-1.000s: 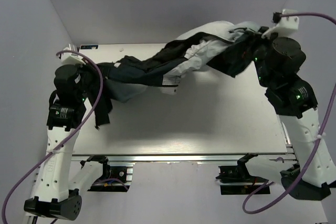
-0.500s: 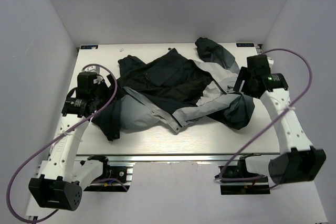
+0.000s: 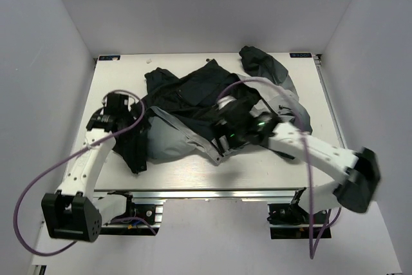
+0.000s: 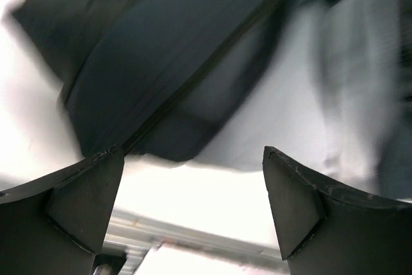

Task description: Zip up the jacket

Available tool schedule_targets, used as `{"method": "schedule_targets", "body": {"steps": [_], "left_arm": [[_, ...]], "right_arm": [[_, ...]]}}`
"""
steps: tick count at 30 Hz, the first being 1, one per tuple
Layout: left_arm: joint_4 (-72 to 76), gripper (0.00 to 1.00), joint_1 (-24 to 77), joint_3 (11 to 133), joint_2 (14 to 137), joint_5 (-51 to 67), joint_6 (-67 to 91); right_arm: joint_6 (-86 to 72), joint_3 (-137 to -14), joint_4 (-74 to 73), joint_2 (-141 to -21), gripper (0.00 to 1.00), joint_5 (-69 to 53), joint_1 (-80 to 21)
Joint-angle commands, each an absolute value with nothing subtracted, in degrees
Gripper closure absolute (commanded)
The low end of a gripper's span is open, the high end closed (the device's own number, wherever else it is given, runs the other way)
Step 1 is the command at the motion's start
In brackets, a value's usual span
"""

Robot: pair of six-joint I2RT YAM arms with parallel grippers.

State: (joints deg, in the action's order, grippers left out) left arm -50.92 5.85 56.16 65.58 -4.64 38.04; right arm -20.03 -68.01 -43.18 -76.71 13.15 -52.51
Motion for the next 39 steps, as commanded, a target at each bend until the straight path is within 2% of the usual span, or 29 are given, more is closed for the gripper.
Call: {"method": "schedule_targets", "body": {"steps": [1,4,7,11,14,15,16,17,18,19,20,21,23,24,27,32,35,39], "left_arm": [[-58.09,0.02,5.89,49.32,59.43,-6.76,42.61],[-60.29,0.02,5.89,44.13,54.24,-6.24,45.43],[-58.01,0.02,5.89,40.01,49.85,-3.44,47.27],[-55.37,0.02,5.89,37.71,50.79,-3.68,50.79],[-53.01,0.02,5.89,36.22,55.26,-6.66,53.35],[-51.61,0.02,5.89,35.69,56.41,-6.94,53.52],[-48.63,0.02,5.89,35.16,57.56,-7.64,53.0],[-47.91,0.1,5.89,34.63,60.0,-7.82,52.91],[-47.47,0.14,5.89,34.98,61.25,-8.52,53.0],[-46.76,0.2,5.89,35.15,62.22,-9.05,52.91],[-46.76,0.3,5.89,35.33,63.62,-10.1,52.91],[-46.76,0.53,5.8,35.85,63.98,-10.98,52.91],[-47.19,0.76,5.89,36.82,64.07,-13.43,52.56],[-47.72,1.0,5.89,38.13,63.29,-14.4,52.56],[-48.69,1.0,5.89,40.68,61.36,-18.96,52.56],[-46.68,1.0,5.89,50.52,57.57,-26.35,50.45],[-43.7,1.0,5.89,57.1,59.75,-29.26,47.82],[-42.1,1.0,5.89,63.27,66.78,-28.66,45.8]], "right_arm": [[-17.93,-72.49,-36.3,-84.97,0.11,15.2,-61.07],[-20.99,-74.35,-34.2,-92.53,0.11,14.85,-62.84],[-26.95,-73.65,-31.56,-97.11,0.11,19.94,-62.75],[-32.16,-73.57,-31.64,-99.49,0.13,25.04,-60.83],[-33.92,-69.1,-29.28,-96.43,0.3,24.0,-57.15],[-34.1,-66.3,-28.75,-95.37,0.5,21.73,-56.0],[-34.54,-65.14,-28.91,-94.23,0.58,20.67,-53.64],[-34.98,-64.08,-29.26,-93.0,0.63,19.7,-52.66],[-35.15,-61.64,-29.7,-89.86,0.74,18.9,-51.86],[-35.33,-60.39,-29.88,-88.0,0.78,19.07,-50.64],[-35.33,-58.99,-29.97,-84.24,0.87,19.42,-50.1],[-35.25,-57.67,-30.23,-82.37,1.0,20.03,-49.49],[-34.98,-55.11,-30.93,-77.2,1.0,20.04,-47.74],[-34.11,-54.5,-31.63,-75.69,1.0,19.95,-47.12],[-32.09,-55.98,-35.41,-71.38,1.0,18.2,-44.48],[-25.58,-67.38,-51.19,-66.02,1.0,16.7,-41.4],[-27.23,-69.78,-59.82,-62.95,1.0,16.27,-40.52],[-30.76,-66.81,-64.07,-57.67,1.0,11.09,-38.68]]}}
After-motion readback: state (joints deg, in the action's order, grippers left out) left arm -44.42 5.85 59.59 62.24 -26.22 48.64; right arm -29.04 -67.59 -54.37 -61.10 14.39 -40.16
